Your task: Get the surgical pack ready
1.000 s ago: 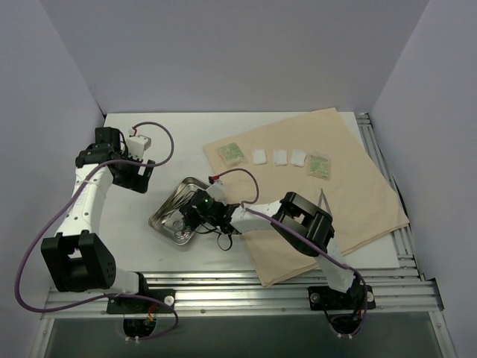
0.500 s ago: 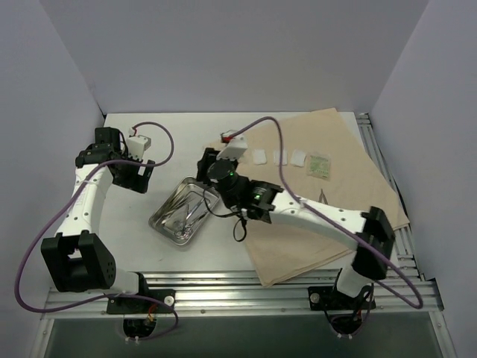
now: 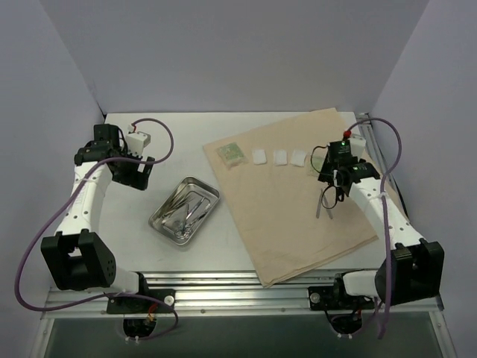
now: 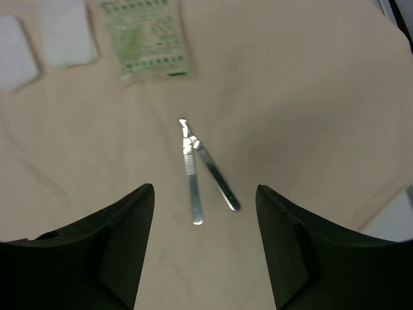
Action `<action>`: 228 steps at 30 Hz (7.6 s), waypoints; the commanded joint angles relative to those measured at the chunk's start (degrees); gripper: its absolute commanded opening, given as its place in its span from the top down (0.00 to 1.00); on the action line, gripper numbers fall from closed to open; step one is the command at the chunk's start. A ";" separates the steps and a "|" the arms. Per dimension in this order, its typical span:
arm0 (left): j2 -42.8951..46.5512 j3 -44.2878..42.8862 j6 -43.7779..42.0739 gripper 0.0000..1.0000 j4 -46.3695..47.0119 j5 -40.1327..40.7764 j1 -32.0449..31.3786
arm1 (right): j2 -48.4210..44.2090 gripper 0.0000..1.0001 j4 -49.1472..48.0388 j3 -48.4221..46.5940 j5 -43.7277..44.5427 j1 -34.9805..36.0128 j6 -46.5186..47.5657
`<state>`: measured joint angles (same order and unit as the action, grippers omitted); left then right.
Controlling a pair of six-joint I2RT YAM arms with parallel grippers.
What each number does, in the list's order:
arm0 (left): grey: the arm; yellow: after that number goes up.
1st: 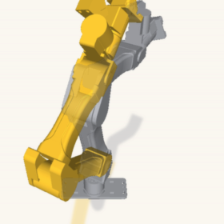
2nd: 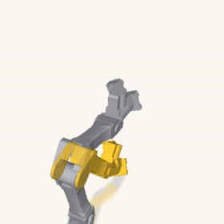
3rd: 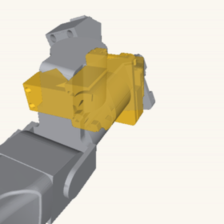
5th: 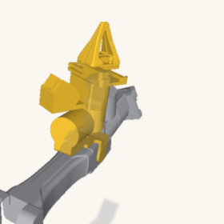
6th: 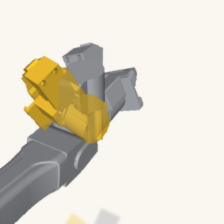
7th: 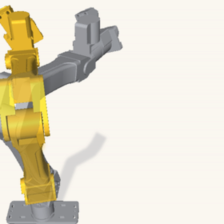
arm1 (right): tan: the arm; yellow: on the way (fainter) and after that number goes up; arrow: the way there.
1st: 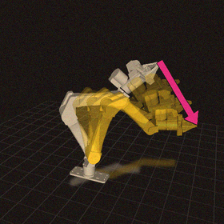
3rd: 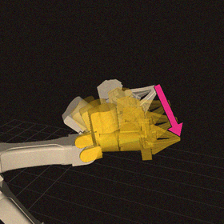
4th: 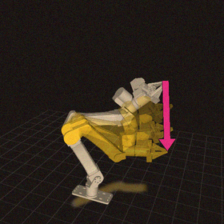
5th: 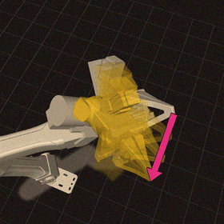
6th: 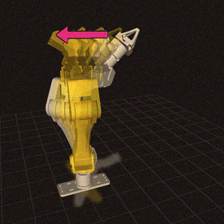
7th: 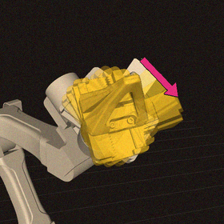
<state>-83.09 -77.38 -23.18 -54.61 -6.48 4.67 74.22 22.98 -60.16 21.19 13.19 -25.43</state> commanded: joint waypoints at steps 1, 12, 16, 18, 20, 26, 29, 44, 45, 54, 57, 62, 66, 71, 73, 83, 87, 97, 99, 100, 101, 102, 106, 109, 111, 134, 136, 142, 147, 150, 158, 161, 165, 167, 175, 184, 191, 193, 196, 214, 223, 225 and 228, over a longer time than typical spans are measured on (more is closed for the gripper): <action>-0.32 -2.95 -0.46 0.06 0.21 -1.25 0.26 | 2.06 0.46 2.16 0.31 -12.81 -8.85 9.77; -0.76 -2.07 -1.17 0.06 0.20 -0.90 0.26 | 18.94 0.62 3.74 -1.19 -22.75 -15.74 13.39; -0.93 -1.81 -1.08 0.06 0.12 -2.39 0.25 | 21.84 0.64 3.56 -0.75 -23.83 -15.74 12.95; -1.02 -1.80 -1.08 0.06 -0.14 -3.97 -0.09 | 22.64 0.64 3.30 -0.75 -23.74 -15.74 13.04; -1.46 -1.72 -1.34 0.02 -1.20 -5.46 -0.53 | 23.08 0.64 2.95 -0.48 -23.65 -15.74 13.21; -1.99 -1.72 -4.32 0.11 -5.76 -11.44 -4.05 | 25.97 0.64 2.51 -0.75 -22.16 -15.74 13.74; -1.90 -2.24 -7.14 0.13 -9.28 -15.66 -8.09 | 27.21 0.66 2.24 -0.83 -18.82 -15.74 14.36; -3.04 -1.98 -3.10 0.12 -6.92 -14.79 -14.25 | 29.15 0.89 -0.66 -0.31 -23.12 -15.65 15.50; -3.04 -2.07 -3.01 0.12 -6.83 -14.53 -14.16 | 29.06 0.95 -0.66 -0.13 -23.12 -15.74 15.50; -3.13 -1.63 -2.66 0.12 -6.04 -12.86 -14.25 | 23.26 1.00 0.83 -1.45 -21.72 -15.74 14.62; -3.04 -1.72 -2.66 0.12 -5.95 -12.24 -14.25 | 18.87 1.00 1.10 -2.33 -21.63 -15.74 13.31; -2.96 -1.72 -2.49 0.11 -5.25 -11.01 -14.16 | 12.01 1.00 1.89 -3.38 -21.37 -15.56 11.11; -3.13 -1.63 -2.13 0.11 -4.63 -10.13 -14.25 | 10.33 1.00 2.15 -3.03 -21.37 -15.65 10.84; -2.96 -1.54 -1.96 0.11 -4.45 -9.69 -14.25 | 14.55 0.89 1.37 -1.10 -21.37 -15.65 9.79; -2.78 -1.45 -1.96 0.11 -4.45 -9.17 -14.16 | 15.69 0.73 -0.12 0.82 -22.59 -15.74 9.35; -2.52 -0.57 -2.22 0.11 -4.37 -7.41 -14.16 | 21.32 0.77 -5.40 3.47 -24.00 -16.79 9.08; -2.60 -0.49 -2.31 0.11 -4.37 -7.32 -14.25 | 22.99 0.80 -6.63 4.09 -25.32 -17.14 9.26; -3.31 -0.84 -2.22 0.11 -4.19 -6.53 -14.25 | 30.10 0.78 -6.98 4.44 -24.00 -16.71 9.79; -3.57 -0.93 -2.13 0.11 -4.19 -6.18 -14.16 | 30.81 0.81 -7.07 4.35 -24.00 -16.62 9.70; -3.66 -1.01 -2.22 0.11 -4.10 -6.09 -14.25 | 30.90 0.85 -7.16 4.26 -23.92 -16.62 9.79; -3.66 -1.01 -2.22 0.11 -4.10 -5.91 -14.25 | 30.90 0.95 -7.08 4.26 -23.91 -16.53 9.79; -3.66 -1.01 -2.31 0.11 -4.19 -5.91 -14.16 | 30.73 1.00 -7.07 4.26 -23.83 -16.53 9.79; -3.75 -0.93 -2.31 0.11 -4.19 -5.74 -14.25 | 27.84 1.00 -6.64 4.09 -23.21 -16.62 9.79; -3.75 -0.58 -2.31 0.11 -4.01 -5.74 -14.16 | 24.14 1.00 -6.29 3.74 -22.77 -16.62 9.44; -3.75 -0.49 -2.31 0.11 -3.93 -5.74 -14.16 | 22.12 1.00 -6.28 3.39 -23.82 -16.62 9.00; -3.84 -0.75 3.31 0.10 1.69 -0.11 -11.79 | 8.04 1.00 -31.66 -1.89 -4.18 27.12 -31.65; -3.48 -0.84 3.75 0.10 2.14 0.50 -10.91 | 12.51 1.00 -37.73 -2.94 -1.60 33.90 -35.28; -1.73 0.22 3.32 0.08 3.11 0.77 -5.99 | 29.56 1.00 -41.17 -15.13 -1.84 42.87 -40.39; -1.37 1.09 2.53 0.07 3.02 0.42 -3.19 | 41.68 1.00 -40.93 -24.29 -6.60 44.99 -43.56; -0.94 1.62 2.09 0.07 3.19 0.42 -3.00 | 45.39 1.00 -37.67 -27.99 -6.42 45.43 -43.39; -1.72 1.97 1.74 0.07 3.72 0.42 -2.82 | 49.71 1.00 -36.08 -27.82 -10.72 46.05 -50.23; -1.90 1.62 1.73 0.07 3.63 0.15 -2.91 | 50.94 1.00 -34.50 -28.08 -10.99 46.66 -52.26; -1.90 1.53 1.65 0.07 3.63 -0.20 -2.91 | 52.17 1.00 -30.64 -29.04 -10.38 46.93 -53.23; -1.90 1.53 1.65 0.07 3.46 -0.20 -2.91 | 52.26 1.00 -29.40 -30.01 -9.77 47.01 -52.97; -2.16 1.53 1.56 0.07 3.37 -0.73 -2.91 | 53.14 0.94 -26.68 -31.60 -9.59 46.93 -52.62; -1.99 1.89 1.29 0.07 3.55 -0.55 -2.91 | 52.08 0.88 -25.36 -30.72 -9.06 46.75 -53.06; -1.90 2.06 1.38 0.07 3.63 -0.73 -2.91 | 52.25 0.81 -24.48 -29.93 -9.15 47.28 -55.43; -1.81 2.06 1.38 0.07 3.72 -0.81 -2.91 | 52.70 0.80 -24.48 -29.67 -10.02 47.10 -56.22; -1.73 2.50 1.38 0.07 3.98 -0.81 -2.91 | 52.87 0.79 -24.92 -29.49 -10.38 47.19 -56.31; -1.02 -0.05 0.68 0.06 2.40 -0.99 -2.91 | 27.25 0.66 -23.44 -23.70 -2.47 41.40 -23.98; -1.73 0.92 0.33 0.03 2.40 -1.17 -2.91 | 8.95 0.27 -2.78 -6.58 -9.91 13.76 -11.06; -1.99 1.01 0.24 0.03 2.40 -1.08 -2.91 | 7.62 0.33 -0.41 -3.92 -13.35 8.11 -8.24; -2.43 0.92 0.24 0.05 2.40 -1.25 -3.00 | 6.38 0.43 0.92 0.38 -16.35 -0.95 -4.02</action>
<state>-86.30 -75.00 -22.06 -52.58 -6.66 1.54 82.65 16.05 -63.02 9.85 17.50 -36.58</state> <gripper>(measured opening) 0.963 0.595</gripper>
